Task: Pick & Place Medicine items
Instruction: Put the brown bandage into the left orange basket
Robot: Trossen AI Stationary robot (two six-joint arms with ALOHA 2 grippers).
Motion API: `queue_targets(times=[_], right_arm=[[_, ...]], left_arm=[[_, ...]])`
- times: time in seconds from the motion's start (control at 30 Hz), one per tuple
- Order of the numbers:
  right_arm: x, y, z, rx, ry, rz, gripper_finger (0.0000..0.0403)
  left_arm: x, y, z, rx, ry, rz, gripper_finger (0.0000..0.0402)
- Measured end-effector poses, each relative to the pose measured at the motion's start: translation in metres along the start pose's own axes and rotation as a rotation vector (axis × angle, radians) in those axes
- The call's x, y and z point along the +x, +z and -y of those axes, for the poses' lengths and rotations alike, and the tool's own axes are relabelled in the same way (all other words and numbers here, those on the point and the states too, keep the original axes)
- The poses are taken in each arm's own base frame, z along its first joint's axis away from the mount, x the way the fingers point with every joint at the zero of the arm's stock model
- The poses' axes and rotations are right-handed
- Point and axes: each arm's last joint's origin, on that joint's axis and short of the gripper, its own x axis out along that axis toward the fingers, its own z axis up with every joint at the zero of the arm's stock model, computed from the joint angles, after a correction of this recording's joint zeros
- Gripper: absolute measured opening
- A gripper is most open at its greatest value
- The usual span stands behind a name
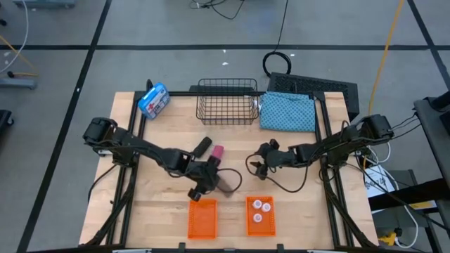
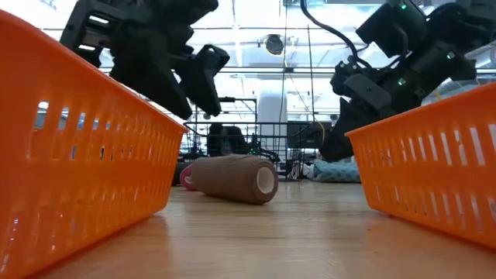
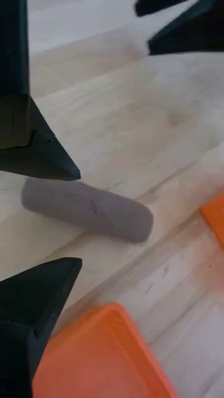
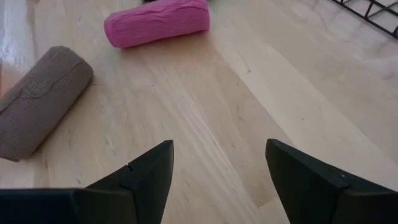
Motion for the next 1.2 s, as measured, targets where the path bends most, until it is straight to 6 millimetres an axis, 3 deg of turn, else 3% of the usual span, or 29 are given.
queue_targets(times=[0.27,0.63,0.8,1.07,1.2], right_arm=[[0.000,-0.017,0.011,0.069,-0.013,-0.020,0.0244],[-0.001,-0.016,0.010,0.052,0.000,-0.001,0.0244],[-0.001,-0.016,0.010,0.052,0.003,0.004,0.0244],[0.000,-0.016,0.010,0.045,0.003,0.003,0.0244],[-0.001,-0.016,0.010,0.043,0.003,0.003,0.0244]], left_arm=[[0.022,0.004,0.002,0.043,0.016,0.061,0.0225],[0.055,-0.009,0.005,0.073,-0.005,-0.005,0.0225],[0.053,-0.010,0.006,0.067,-0.033,-0.011,0.0225],[0.030,-0.001,0.004,0.066,-0.022,0.031,0.0225],[0.031,-0.007,0.006,0.069,-0.062,-0.012,0.0225]])
